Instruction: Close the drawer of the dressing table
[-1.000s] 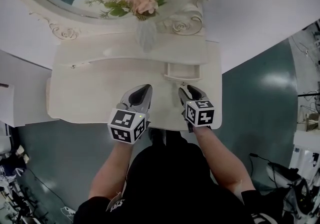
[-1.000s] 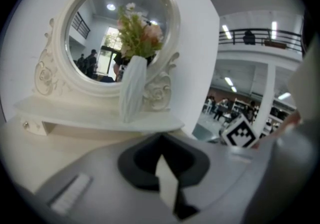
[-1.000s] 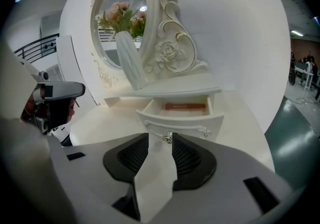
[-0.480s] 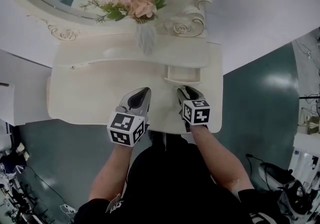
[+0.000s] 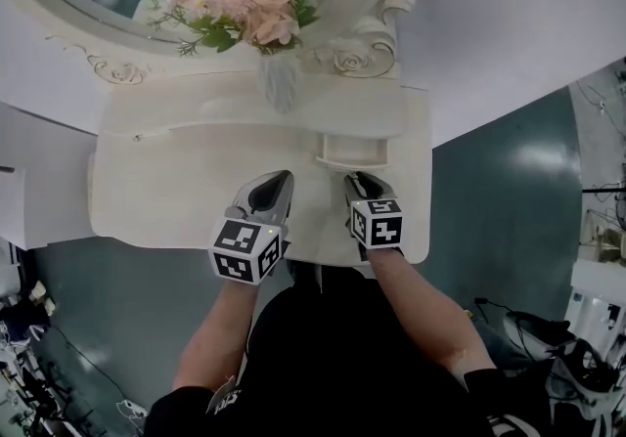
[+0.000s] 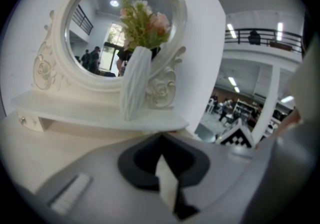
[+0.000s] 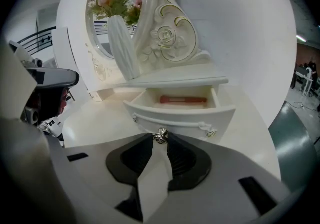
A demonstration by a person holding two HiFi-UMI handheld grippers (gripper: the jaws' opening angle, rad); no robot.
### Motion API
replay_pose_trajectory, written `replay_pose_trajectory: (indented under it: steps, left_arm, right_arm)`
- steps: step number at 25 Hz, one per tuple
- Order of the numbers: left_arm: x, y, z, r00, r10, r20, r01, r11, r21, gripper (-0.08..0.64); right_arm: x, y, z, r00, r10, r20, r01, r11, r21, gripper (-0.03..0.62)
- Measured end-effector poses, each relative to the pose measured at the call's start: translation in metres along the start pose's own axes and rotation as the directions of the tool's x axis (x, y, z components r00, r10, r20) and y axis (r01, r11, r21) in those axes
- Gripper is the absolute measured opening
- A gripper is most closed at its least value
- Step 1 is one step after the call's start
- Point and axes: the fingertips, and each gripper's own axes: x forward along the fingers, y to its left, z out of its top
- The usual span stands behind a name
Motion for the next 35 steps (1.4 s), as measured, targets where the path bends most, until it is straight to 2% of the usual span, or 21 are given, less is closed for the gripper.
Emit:
replay_pose_trajectory:
  steps: [12,35]
  left_arm:
    - [0.004,0.011,0.018,1.0,0.016,0.024,-0.016,1.0,-0.007,0.005]
    - [-0.005,0.027,0.015,0.998,0.066,0.01,-0.066,0.997,-0.039,0.005]
  right_arm:
    - [0.003,-0.007,0.026,1.0,0.006,0.023,-0.006,1.0,-0.004,0.086]
    - [0.027,-0.022,0.038,1.0,0.005,0.013,-0.005,1.0,-0.008,0.086]
